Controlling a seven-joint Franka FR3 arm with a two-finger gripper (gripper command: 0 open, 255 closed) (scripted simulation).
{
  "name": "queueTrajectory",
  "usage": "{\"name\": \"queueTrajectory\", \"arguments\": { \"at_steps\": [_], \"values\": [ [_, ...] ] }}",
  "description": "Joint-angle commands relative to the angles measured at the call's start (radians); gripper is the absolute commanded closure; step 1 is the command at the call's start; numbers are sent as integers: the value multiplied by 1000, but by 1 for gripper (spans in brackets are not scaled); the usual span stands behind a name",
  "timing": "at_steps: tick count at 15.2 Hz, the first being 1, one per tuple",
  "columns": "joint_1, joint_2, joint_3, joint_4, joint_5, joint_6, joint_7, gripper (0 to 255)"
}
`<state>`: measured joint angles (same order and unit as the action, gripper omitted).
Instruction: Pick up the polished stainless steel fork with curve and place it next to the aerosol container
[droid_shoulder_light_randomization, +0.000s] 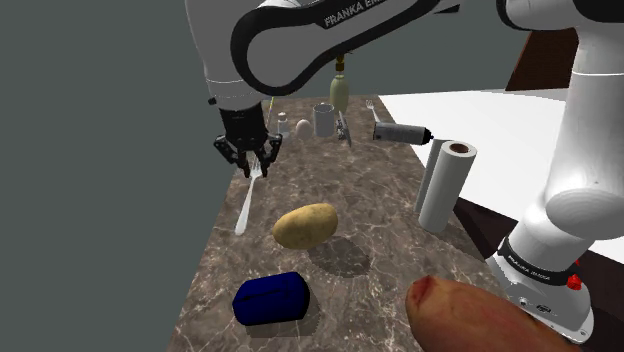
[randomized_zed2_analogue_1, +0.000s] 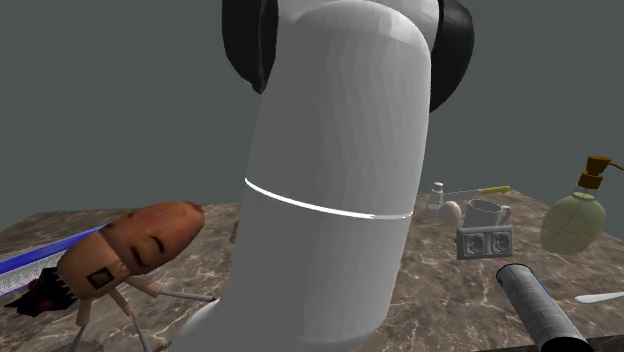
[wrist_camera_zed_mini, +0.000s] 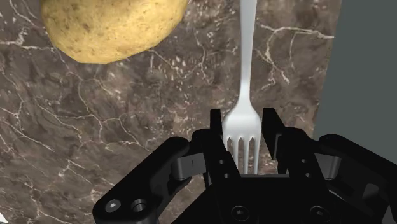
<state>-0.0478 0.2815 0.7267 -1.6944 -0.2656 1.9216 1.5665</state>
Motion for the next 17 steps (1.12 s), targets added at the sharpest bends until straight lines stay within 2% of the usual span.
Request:
{"name": "queueTrajectory", "arguments": {
  "at_steps": [1,4,7,12,17],
  "values": [
    [-63,-86,5,-102,57,42,-58,255],
    [-132,-201,-6,-219,141,82,-157,255],
    [-178,-309,-37,-321,221,109,-263,255],
    [-219,-462,-119,-465,322,133,-436,255],
    [-242,-578,-218,-580,375,141,-591,255]
  ]
}}
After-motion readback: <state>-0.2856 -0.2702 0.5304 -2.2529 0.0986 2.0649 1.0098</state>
